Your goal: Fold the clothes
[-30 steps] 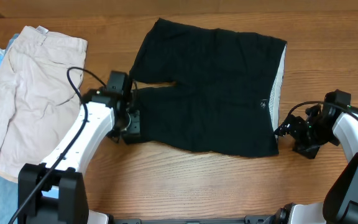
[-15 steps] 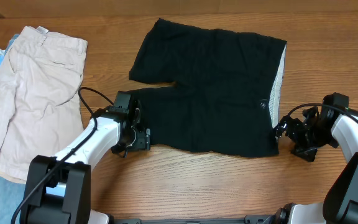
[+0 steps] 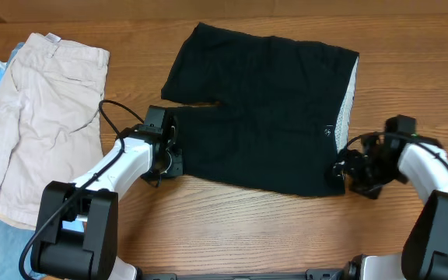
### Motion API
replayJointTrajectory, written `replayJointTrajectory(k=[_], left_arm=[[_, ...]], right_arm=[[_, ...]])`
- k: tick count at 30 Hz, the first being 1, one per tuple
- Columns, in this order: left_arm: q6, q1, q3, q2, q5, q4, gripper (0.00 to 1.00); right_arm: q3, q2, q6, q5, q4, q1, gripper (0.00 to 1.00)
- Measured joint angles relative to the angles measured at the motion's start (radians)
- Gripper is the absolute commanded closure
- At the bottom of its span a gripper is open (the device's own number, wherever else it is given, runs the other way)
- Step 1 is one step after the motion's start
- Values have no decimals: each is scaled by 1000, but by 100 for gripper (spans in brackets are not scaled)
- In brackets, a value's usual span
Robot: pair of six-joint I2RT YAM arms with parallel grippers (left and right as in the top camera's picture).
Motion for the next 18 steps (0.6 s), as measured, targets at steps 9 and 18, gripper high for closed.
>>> replayJointTrajectory(k=[9,18], left_arm=[[3,8,88,52,-13,-138,96],[34,66,491,-6,-89,-435,96]], right_arm=[[-42,-5,105,20,-21,23,96],[183,-301,79,-74,-354,0,96]])
